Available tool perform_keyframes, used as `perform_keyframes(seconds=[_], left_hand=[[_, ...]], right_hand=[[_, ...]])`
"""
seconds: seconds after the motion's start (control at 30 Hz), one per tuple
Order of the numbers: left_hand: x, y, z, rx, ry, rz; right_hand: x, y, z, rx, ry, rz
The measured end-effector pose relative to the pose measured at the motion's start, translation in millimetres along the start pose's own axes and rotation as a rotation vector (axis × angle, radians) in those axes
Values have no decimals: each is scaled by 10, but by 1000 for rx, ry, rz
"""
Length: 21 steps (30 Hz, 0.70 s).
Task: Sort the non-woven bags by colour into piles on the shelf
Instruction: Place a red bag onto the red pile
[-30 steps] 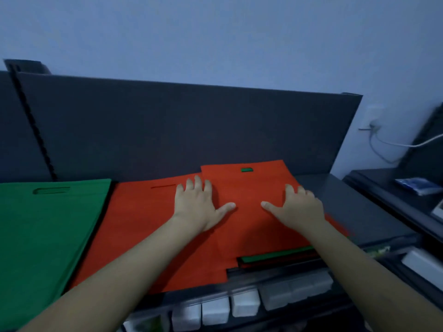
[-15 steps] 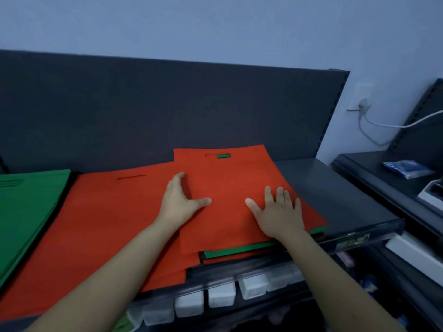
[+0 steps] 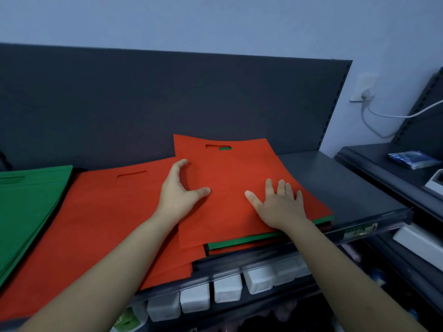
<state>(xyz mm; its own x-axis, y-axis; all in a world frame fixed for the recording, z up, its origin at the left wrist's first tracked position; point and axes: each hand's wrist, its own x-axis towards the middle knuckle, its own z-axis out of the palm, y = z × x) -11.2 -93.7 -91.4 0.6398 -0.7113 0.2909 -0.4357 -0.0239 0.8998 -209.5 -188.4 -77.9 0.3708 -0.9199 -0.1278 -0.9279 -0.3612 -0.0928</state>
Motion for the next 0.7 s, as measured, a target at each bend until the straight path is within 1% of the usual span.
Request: perform_keyframes(seconds=[0.1, 0.2, 0.27, 0.3, 0.37, 0.43, 0.57, 0.63, 0.7], left_hand=[[51, 12, -86, -107, 23, -95], [81, -2, -196, -219, 22, -209], [96, -31, -244, -264, 38, -241], [113, -54, -253, -285, 49, -252], [138, -77, -246, -321, 54, -268], [148, -100, -215, -337, 27, -285], [127, -93, -194, -255, -9, -270], [92, -67, -199, -100, 9, -197], [60, -61, -207, 66, 26, -83]], right_hand=[[-34, -124, -5, 5, -17, -5], [-95, -253, -20, -4, -42, -59], [-95, -286, -71, 37, -10, -93], [-70, -275, -105, 86, 30, -86], [1, -212, -165, 181, 111, -4], [47, -163, -186, 179, 128, 69], [16, -224, -149, 126, 107, 13], [12, -275, -172, 154, 114, -12], [20, -307, -197, 234, 127, -12]])
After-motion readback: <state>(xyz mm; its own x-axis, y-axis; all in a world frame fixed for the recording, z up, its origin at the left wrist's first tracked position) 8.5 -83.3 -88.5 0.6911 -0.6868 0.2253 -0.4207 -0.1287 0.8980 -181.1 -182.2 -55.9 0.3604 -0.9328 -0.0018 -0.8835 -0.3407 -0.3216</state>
